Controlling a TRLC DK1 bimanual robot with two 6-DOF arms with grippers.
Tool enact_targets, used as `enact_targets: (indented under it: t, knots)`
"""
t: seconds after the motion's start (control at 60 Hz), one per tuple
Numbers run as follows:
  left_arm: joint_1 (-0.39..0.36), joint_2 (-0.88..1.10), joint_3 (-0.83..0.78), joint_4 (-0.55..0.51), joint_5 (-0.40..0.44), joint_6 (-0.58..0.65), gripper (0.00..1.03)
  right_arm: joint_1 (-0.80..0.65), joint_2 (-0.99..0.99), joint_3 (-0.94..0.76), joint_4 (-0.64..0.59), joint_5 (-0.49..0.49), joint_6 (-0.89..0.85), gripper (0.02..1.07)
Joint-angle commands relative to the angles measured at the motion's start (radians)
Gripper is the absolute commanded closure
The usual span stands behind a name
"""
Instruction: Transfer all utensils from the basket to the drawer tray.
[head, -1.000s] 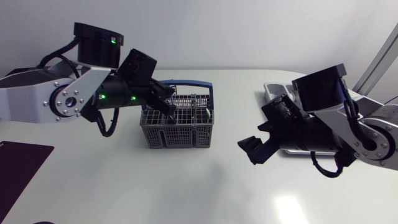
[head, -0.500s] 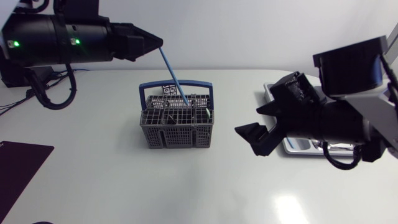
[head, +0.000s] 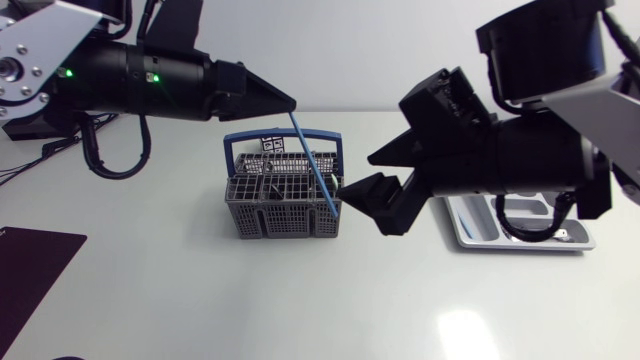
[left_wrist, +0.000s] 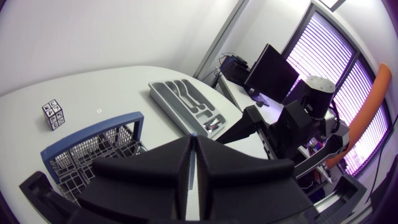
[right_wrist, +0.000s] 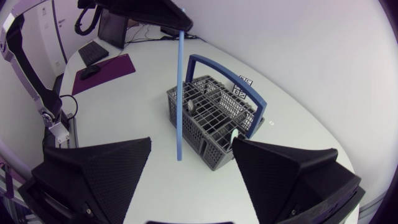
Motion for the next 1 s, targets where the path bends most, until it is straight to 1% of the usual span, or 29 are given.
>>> enact_targets:
  t: [0.0, 0.083, 0.117, 0.217, 0.283, 0.367, 0.467, 0.517, 0.617, 0.733, 0.783, 0.85, 0.9, 0.933, 0.983]
  knots:
    - [-0.003, 0.032, 0.04, -0.006, 0.032, -0.038, 1.0, 0.017, 0.056, 0.031, -0.015, -0.013, 0.023, 0.17]
    - [0.0, 0.047, 0.047, -0.007, 0.06, -0.055, 1.0, 0.017, 0.104, 0.05, -0.012, -0.03, 0.025, 0.18]
    - [0.001, 0.052, 0.05, -0.007, 0.066, -0.06, 1.0, 0.017, 0.116, 0.053, -0.001, -0.033, 0.023, 0.24]
    - [0.004, 0.064, 0.058, -0.02, 0.089, -0.064, 1.0, 0.023, 0.143, 0.062, 0.014, -0.047, 0.023, 0.35]
    - [0.009, 0.07, 0.058, -0.021, 0.111, -0.077, 1.0, 0.025, 0.156, 0.062, 0.027, -0.047, 0.023, 0.48]
    - [0.009, 0.075, 0.06, -0.021, 0.112, -0.077, 1.0, 0.025, 0.16, 0.06, 0.04, -0.047, 0.022, 0.63]
    - [0.009, 0.082, 0.063, -0.023, 0.115, -0.078, 1.0, 0.025, 0.165, 0.059, 0.045, -0.05, 0.014, 0.79]
    - [0.009, 0.084, 0.064, -0.023, 0.117, -0.078, 1.0, 0.025, 0.165, 0.057, 0.045, -0.055, 0.014, 0.81]
    - [0.01, 0.087, 0.067, -0.024, 0.117, -0.078, 1.0, 0.031, 0.17, 0.051, 0.047, -0.055, 0.011, 0.94]
    - [0.01, 0.085, 0.069, -0.024, 0.117, -0.078, 1.0, 0.037, 0.177, 0.046, 0.04, -0.052, 0.008, 0.99]
    - [0.012, 0.087, 0.07, -0.024, 0.117, -0.08, 0.98, 0.035, 0.179, 0.045, 0.036, -0.053, 0.008, 1.01]
    - [0.012, 0.085, 0.073, -0.026, 0.117, -0.081, 0.91, 0.037, 0.179, 0.04, 0.027, -0.053, 0.005, 1.01]
    - [0.01, 0.085, 0.081, -0.026, 0.117, -0.083, 0.82, 0.037, 0.179, 0.04, 0.013, -0.055, -0.003, 1.01]
    - [0.01, 0.085, 0.087, -0.026, 0.117, -0.083, 0.79, 0.04, 0.179, 0.039, 0.004, -0.059, -0.006, 1.01]
    - [0.013, 0.082, 0.103, -0.026, 0.117, -0.084, 0.71, 0.04, 0.176, 0.037, -0.012, -0.07, -0.007, 1.01]
